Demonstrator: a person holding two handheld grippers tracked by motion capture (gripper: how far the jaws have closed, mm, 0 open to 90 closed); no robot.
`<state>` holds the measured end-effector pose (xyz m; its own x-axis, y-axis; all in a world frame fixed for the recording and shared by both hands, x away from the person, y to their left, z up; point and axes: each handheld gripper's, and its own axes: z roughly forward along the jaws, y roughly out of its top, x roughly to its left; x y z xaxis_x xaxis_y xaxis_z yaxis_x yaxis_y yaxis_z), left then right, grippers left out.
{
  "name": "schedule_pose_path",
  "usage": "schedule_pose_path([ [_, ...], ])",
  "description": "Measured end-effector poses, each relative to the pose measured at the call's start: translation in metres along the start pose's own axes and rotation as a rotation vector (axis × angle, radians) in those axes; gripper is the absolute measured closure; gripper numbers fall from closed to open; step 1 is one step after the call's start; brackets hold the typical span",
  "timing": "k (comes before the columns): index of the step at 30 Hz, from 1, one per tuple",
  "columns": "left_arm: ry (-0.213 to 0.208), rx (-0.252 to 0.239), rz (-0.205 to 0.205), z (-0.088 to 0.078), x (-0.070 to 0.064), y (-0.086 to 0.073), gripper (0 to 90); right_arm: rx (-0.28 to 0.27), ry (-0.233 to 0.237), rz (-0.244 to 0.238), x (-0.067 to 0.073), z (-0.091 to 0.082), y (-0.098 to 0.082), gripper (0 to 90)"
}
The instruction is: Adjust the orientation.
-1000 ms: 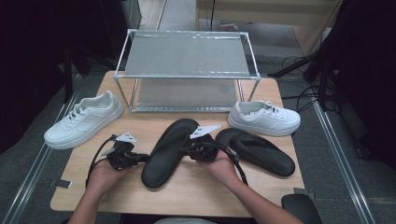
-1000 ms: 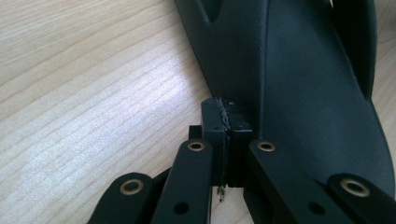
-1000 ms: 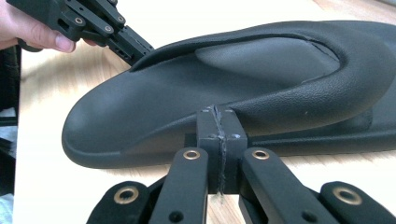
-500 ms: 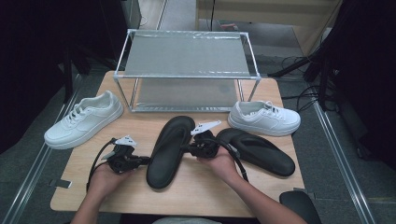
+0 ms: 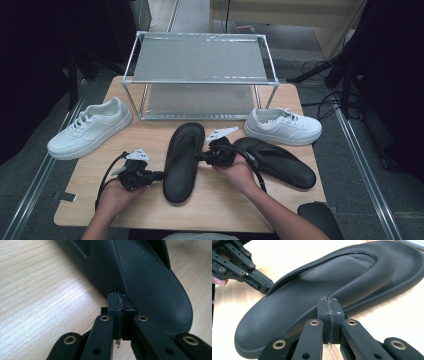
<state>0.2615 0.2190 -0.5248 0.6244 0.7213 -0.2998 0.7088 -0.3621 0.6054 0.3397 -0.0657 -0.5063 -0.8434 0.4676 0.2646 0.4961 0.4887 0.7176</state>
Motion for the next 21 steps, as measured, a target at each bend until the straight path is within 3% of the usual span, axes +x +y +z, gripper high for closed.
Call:
schedule_pose_path([
  [4, 0.01, -0.04, -0.007, -0.007, 0.004, 0.004, 81.3, -0.028, 0.0, -0.015, 0.001, -0.006, 0.002, 85.5],
  [9, 0.019, -0.069, 0.01, -0.015, 0.005, 0.014, 62.1, -0.05, 0.019, -0.023, 0.002, -0.018, -0.002, 75.6],
  [13, 0.015, -0.077, 0.011, -0.014, 0.006, 0.02, 54.3, -0.052, 0.024, -0.05, 0.005, -0.028, -0.009, 71.2],
  [17, 0.016, -0.095, 0.049, -0.013, 0.004, 0.027, 47.7, -0.088, 0.01, -0.077, 0.005, -0.04, -0.016, 65.6],
  [21, 0.015, -0.105, 0.056, -0.01, 0.006, 0.033, 42.6, -0.1, 0.002, -0.065, 0.001, -0.051, -0.021, 61.9],
])
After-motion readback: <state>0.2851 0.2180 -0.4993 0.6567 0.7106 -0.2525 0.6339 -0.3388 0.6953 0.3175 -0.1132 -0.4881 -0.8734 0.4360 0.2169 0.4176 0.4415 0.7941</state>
